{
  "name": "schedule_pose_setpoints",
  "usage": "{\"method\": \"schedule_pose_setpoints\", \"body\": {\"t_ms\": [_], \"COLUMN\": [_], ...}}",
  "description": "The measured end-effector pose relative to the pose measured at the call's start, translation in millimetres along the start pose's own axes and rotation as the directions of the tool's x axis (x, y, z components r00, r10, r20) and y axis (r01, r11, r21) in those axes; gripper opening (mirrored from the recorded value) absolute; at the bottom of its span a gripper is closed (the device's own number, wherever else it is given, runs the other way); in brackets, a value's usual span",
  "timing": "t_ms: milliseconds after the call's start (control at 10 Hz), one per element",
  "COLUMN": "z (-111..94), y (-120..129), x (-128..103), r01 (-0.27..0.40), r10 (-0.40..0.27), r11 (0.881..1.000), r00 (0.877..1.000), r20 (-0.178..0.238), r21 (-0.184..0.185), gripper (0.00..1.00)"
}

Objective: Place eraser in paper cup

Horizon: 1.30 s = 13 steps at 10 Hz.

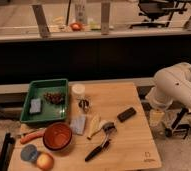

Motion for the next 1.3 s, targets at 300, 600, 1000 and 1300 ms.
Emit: {"method": "schedule_pose_setpoints", "body": {"t_ms": [300,600,1000,1300], "z": [0.0,3.0,36.6,44.8], "y": [0.0,-1.0,-8.0,-15.7], "x": [0.0,0.1,-1.9,-0.5], "r01": [0.000,0.009,0.079,0.116], "r10": [0.000,-0.009,-0.079,-0.116], "r11": [1.000,1.000,0.997,0.992], "r00": [1.000,1.000,0.997,0.993], "r20": [0.000,0.000,-0.005,-0.004], "r21": [0.000,0.003,0.020,0.040], "gripper": [0.80,0.80,0.80,0.80]}}
